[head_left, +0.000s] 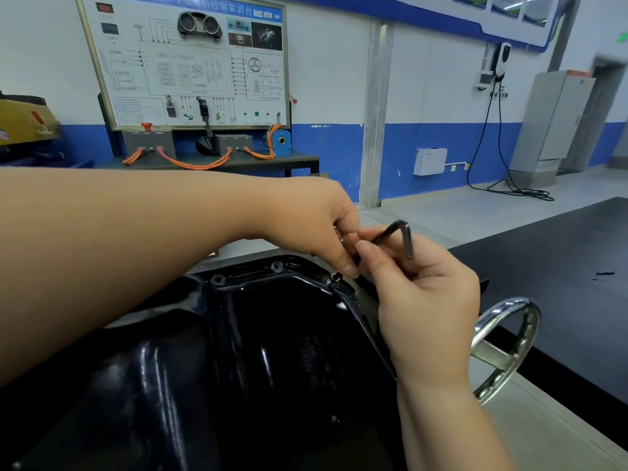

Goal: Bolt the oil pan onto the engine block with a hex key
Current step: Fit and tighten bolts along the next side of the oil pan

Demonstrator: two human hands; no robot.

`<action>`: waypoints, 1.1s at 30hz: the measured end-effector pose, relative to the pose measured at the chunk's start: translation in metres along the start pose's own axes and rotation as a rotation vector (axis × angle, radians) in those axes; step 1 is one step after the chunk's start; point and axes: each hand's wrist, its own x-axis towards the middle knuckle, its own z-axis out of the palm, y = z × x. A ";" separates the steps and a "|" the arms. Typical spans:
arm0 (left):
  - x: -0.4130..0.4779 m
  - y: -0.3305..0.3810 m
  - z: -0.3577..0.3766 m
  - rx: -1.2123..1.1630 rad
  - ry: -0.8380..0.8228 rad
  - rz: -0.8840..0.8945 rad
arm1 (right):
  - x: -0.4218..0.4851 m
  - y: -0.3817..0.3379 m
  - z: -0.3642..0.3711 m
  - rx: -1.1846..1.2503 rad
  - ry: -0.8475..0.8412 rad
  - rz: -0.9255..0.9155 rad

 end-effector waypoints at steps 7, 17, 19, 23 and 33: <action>0.001 0.003 0.002 0.074 0.030 0.019 | 0.002 -0.001 0.001 -0.075 0.069 0.003; 0.000 0.003 0.000 0.028 0.021 -0.001 | -0.002 -0.002 0.001 -0.017 -0.109 -0.057; -0.001 0.002 0.000 0.013 0.019 -0.003 | -0.002 -0.001 0.001 -0.025 -0.163 -0.086; -0.002 0.003 0.000 -0.003 0.014 0.005 | -0.001 -0.001 0.000 0.001 -0.119 -0.087; -0.001 0.003 0.002 0.046 0.008 -0.014 | 0.000 -0.003 0.001 0.035 0.027 -0.010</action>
